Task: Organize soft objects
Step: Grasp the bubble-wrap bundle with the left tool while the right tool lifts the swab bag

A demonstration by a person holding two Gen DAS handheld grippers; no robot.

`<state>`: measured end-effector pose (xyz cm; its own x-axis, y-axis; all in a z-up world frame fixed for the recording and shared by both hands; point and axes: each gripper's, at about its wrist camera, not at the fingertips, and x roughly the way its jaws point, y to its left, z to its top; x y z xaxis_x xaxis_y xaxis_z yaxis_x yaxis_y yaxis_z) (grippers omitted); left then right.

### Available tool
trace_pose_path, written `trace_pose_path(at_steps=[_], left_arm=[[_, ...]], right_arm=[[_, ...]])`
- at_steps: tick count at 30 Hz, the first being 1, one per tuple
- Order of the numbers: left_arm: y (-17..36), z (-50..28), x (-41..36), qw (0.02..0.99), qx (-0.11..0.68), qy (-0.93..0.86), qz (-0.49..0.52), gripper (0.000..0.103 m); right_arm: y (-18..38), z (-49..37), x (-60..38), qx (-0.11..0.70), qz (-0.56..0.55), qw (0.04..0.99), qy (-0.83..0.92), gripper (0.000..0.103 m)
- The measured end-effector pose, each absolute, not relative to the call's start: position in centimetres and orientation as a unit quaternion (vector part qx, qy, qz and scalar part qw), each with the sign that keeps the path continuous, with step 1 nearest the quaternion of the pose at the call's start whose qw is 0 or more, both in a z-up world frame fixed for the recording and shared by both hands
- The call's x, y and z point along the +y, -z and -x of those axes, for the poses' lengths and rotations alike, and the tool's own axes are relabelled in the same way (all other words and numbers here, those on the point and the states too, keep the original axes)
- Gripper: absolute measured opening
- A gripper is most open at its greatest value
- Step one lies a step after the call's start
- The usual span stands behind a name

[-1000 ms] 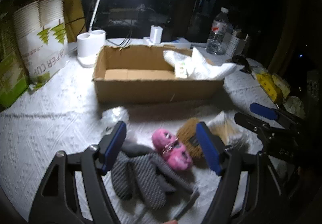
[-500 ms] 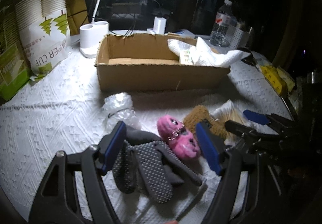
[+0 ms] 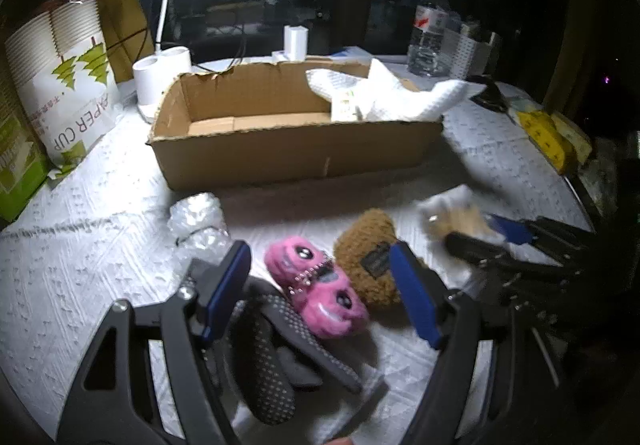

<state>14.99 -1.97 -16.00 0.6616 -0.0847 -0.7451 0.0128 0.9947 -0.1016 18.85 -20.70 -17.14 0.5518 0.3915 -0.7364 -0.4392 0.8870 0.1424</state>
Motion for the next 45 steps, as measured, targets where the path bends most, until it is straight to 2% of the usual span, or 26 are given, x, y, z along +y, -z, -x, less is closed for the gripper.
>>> trace_pose_path(at_steps=[13, 20, 21, 22, 26, 27, 30, 45], left_arm=[[16.8, -16.0, 3.7, 0.906, 0.414, -0.054, 0.063, 0.073], [18.2, -17.2, 5.5, 0.902, 0.423, -0.039, 0.081, 0.072], [18.4, -17.4, 5.6, 0.9, 0.425, -0.034, 0.086, 0.069], [18.6, -17.7, 5.8, 0.898, 0.429, -0.028, 0.092, 0.061], [19.2, -18.3, 6.4, 0.893, 0.437, -0.014, 0.105, 0.053], [19.3, -18.4, 6.6, 0.892, 0.438, -0.01, 0.11, 0.048], [19.3, -18.4, 6.9, 0.892, 0.437, 0.004, 0.118, 0.044], [15.0, -16.7, 7.6, 0.917, 0.378, 0.031, 0.124, 0.042]], right_arm=[[15.9, -19.8, -20.3, 0.397, 0.018, 0.884, -0.246, 0.05], [15.4, -20.0, -18.7, 0.395, 0.03, 0.882, -0.254, 0.05], [15.3, -20.0, -18.4, 0.395, 0.033, 0.882, -0.255, 0.05], [15.2, -20.0, -18.1, 0.394, 0.036, 0.881, -0.258, 0.05], [15.0, -19.7, -16.8, 0.391, 0.044, 0.879, -0.268, 0.05], [15.0, -19.6, -16.6, 0.391, 0.046, 0.879, -0.269, 0.05], [14.8, -19.5, -15.7, 0.389, 0.053, 0.878, -0.273, 0.05], [12.3, -18.4, -13.0, 0.366, 0.077, 0.884, -0.282, 0.05]])
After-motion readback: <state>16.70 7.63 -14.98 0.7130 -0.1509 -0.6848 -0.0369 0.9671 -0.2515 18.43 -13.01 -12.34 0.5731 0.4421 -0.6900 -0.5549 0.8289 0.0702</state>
